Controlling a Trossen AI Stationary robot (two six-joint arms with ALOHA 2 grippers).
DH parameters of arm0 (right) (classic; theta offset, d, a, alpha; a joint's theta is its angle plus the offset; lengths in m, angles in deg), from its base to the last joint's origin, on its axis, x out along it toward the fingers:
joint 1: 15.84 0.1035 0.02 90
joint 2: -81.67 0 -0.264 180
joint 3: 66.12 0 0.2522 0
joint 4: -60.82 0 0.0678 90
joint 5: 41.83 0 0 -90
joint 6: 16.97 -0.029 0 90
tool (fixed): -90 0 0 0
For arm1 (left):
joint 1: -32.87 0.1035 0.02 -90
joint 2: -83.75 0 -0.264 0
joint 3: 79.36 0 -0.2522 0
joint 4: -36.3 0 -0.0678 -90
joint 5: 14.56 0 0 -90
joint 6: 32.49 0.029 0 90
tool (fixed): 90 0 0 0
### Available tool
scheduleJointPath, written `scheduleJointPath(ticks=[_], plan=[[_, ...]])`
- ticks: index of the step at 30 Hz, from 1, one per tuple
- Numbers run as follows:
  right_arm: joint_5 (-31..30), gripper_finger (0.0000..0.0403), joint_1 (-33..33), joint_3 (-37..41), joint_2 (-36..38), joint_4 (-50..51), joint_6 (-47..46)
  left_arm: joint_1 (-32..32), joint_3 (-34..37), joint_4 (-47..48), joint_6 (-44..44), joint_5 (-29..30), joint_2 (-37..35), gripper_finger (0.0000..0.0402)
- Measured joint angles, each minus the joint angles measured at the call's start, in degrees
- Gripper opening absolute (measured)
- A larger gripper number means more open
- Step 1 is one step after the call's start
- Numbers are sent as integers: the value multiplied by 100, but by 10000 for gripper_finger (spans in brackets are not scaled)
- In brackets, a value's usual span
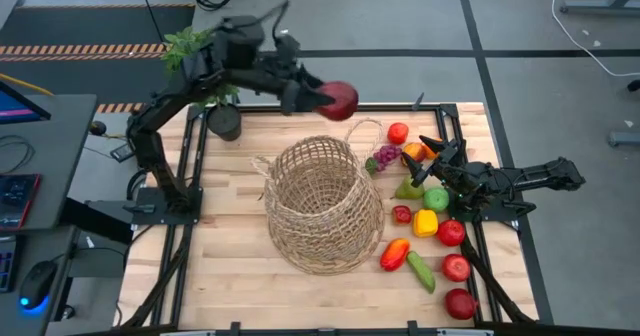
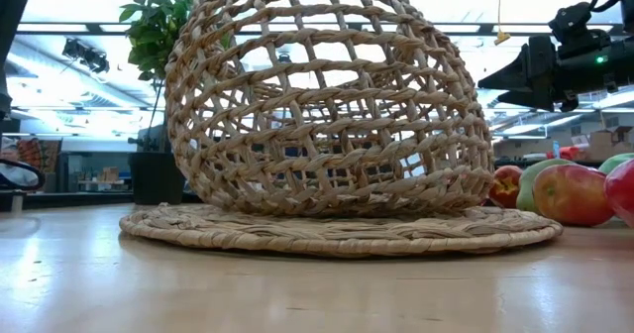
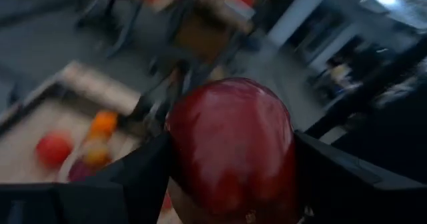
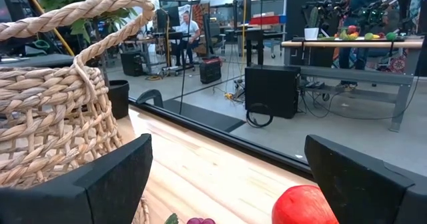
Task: Build produce basket
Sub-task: Put the dark red apple into the brown basket
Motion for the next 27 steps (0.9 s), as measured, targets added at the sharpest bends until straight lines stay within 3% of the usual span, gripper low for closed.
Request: scheduleJointPath(ticks=[6,10,17,27], plan=[[-2,396,-1,-1,1,-35,0,44,0,-1409,576,-83,-279,291],[0,396,0,0,1,-41,-2,8,-2,-2192,1476,-95,-429,291],[0,396,0,-1,0,-41,0,-171,-2,-2773,4425,-78,-460,296],[-1,396,-1,0,1,-40,0,-218,2,-2815,8278,443,-432,317]])
